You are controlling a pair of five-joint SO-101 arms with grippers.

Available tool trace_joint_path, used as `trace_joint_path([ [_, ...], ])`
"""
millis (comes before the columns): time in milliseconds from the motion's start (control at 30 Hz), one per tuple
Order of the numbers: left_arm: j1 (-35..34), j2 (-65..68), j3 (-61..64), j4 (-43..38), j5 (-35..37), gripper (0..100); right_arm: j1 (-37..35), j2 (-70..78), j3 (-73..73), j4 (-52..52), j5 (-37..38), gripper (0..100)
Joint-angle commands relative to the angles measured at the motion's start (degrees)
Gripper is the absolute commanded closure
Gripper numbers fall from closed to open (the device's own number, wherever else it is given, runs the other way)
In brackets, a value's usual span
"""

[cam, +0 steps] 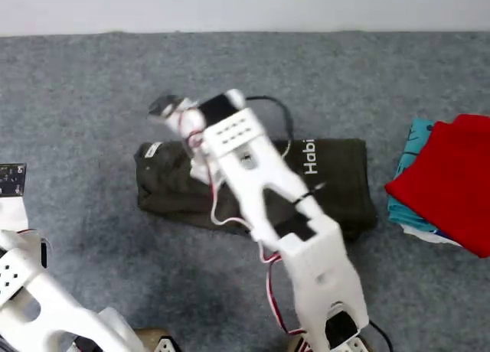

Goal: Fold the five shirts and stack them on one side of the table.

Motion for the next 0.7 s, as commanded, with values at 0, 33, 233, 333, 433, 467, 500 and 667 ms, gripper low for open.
trace_joint_path([
  [0,0.3,-1.8,-2.7,0.3,-0.2,98,5.8,-8.1,2.4,2.5,-3.4,95.2],
  [33,0.3,-1.8,-2.7,0.3,-0.2,98,7.6,-9.5,4.5,2.5,-4.0,95.2],
  [233,0.0,-1.7,-2.7,0.4,-0.2,98,18.6,-18.9,22.3,2.5,-4.5,95.2],
  [333,0.0,-1.7,-2.7,0.4,-0.2,98,24.2,-24.0,29.7,2.4,-4.2,95.2],
  [433,0.0,-1.7,-1.5,0.2,-0.2,98,29.8,-27.9,35.2,2.3,-4.2,95.2],
  [467,0.0,-1.7,-0.8,0.0,-0.2,98,31.4,-28.8,36.8,2.2,-4.2,95.2],
  [500,0.0,-1.7,-0.2,0.0,-0.2,98,32.9,-29.4,38.3,2.2,-4.1,95.2],
  [667,0.0,-2.0,1.0,0.4,-0.2,98,38.9,-29.6,45.5,-3.7,-4.1,95.2],
])
